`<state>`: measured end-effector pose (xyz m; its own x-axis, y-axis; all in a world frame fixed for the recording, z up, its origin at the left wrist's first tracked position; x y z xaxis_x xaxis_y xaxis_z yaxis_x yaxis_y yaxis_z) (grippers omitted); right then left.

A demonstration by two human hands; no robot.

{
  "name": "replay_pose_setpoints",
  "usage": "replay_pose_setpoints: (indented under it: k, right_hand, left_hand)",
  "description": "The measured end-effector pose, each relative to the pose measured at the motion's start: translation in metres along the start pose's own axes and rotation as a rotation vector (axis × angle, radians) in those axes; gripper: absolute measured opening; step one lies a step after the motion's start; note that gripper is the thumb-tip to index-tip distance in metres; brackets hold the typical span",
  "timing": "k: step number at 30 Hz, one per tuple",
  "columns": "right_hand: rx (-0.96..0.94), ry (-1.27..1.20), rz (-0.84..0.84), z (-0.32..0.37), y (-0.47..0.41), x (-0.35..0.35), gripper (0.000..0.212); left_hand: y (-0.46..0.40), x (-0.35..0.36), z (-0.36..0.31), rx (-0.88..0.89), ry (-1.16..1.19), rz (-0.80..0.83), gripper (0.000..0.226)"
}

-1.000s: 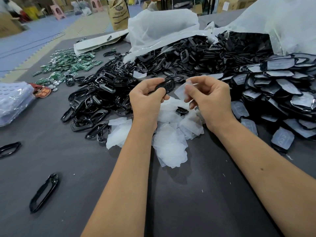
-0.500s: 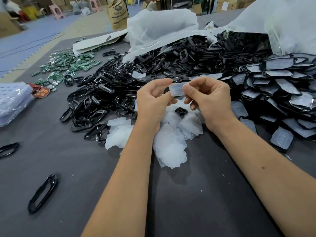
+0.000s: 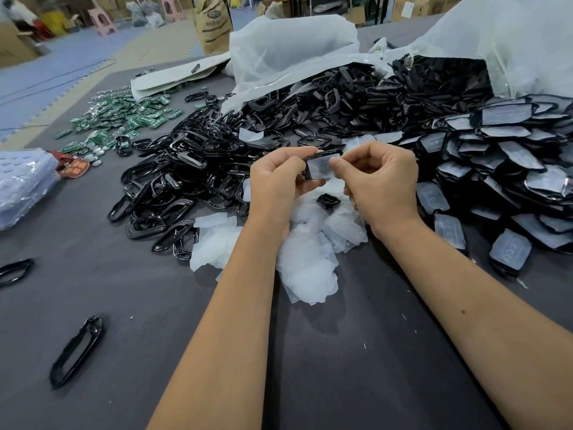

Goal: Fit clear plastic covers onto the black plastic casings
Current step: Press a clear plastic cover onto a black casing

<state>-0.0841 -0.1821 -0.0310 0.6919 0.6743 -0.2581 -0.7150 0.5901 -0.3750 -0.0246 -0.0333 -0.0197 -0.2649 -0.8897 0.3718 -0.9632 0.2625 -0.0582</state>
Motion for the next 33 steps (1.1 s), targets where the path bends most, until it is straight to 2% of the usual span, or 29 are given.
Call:
replay_pose_setpoints:
  k: [10, 22, 27, 33]
  right_hand:
    - [0.030, -0.040, -0.009, -0.0006, -0.0001, 0.0005, 0.017]
    - [0.018, 0.019, -0.008, -0.0006, -0.0003, 0.0015, 0.020]
    - [0.029, 0.078, -0.001, -0.0020, -0.0018, 0.0026, 0.022]
    - [0.145, -0.087, 0.060, -0.0041, -0.0023, 0.0010, 0.027]
  left_hand:
    - [0.0009, 0.0013, 0.0004, 0.006, -0.007, 0.087, 0.023]
    - [0.0024, 0.0040, 0.0020, 0.024, -0.029, 0.059, 0.011]
    - [0.0019, 0.0029, 0.0032, 0.048, -0.058, 0.058, 0.016]
    - [0.0026, 0.0019, 0.0023, 0.047, -0.028, 0.068, 0.014]
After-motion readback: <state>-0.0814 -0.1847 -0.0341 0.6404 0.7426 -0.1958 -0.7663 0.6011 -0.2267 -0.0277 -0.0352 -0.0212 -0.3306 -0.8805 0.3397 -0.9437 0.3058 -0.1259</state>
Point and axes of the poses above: each hand's wrist, its own y-axis away from the middle knuckle, its own x-axis out of the palm, z = x × y, the point moved 3 cm from there along -y, towards the middle knuckle, and after that the axes turned 9 degrees about y, right-handed, at the moved point
